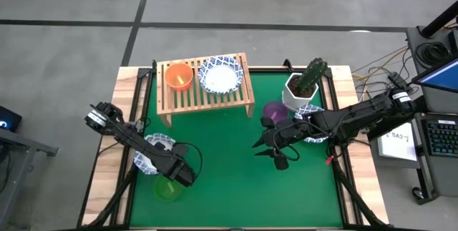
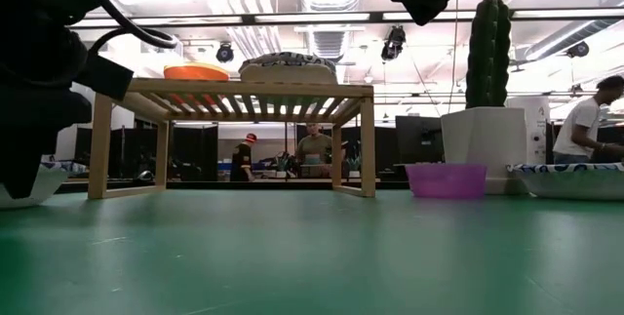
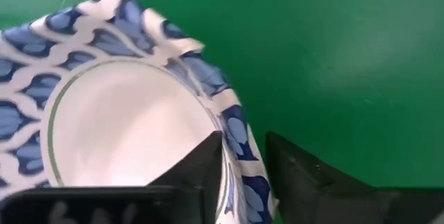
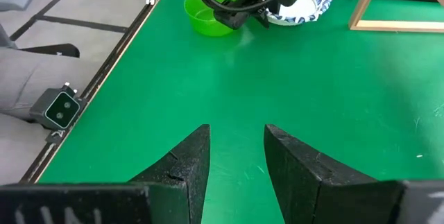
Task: Place and stack bowls onto a shelf
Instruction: Stack the left white blue bowl on top of the white blue bowl on the shelf, then stack the purple bowl on top of the yellow bowl on the shelf
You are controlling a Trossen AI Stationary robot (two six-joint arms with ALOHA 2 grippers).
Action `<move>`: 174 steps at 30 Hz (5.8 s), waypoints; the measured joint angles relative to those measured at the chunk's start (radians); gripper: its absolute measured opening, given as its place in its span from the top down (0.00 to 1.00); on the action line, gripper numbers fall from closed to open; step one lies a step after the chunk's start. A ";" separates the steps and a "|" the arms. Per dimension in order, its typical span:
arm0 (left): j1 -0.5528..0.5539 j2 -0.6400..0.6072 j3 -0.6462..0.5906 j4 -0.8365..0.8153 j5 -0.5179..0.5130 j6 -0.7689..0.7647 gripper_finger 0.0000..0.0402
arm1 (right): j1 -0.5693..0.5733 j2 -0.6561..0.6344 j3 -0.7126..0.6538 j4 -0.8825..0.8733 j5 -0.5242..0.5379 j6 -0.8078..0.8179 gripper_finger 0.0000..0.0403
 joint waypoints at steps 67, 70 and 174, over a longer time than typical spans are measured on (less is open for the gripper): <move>0.669 -0.151 0.711 0.117 -0.265 1.925 1.00 | 0.000 0.000 -0.035 -0.009 -0.003 -0.072 0.69; 0.738 -0.138 0.710 0.114 -0.150 1.911 1.00 | 0.000 0.000 -0.035 -0.008 -0.002 -0.073 0.69; 0.151 -0.591 -0.063 0.673 -0.296 1.390 0.64 | -0.266 0.272 -0.156 -0.247 0.315 0.241 0.94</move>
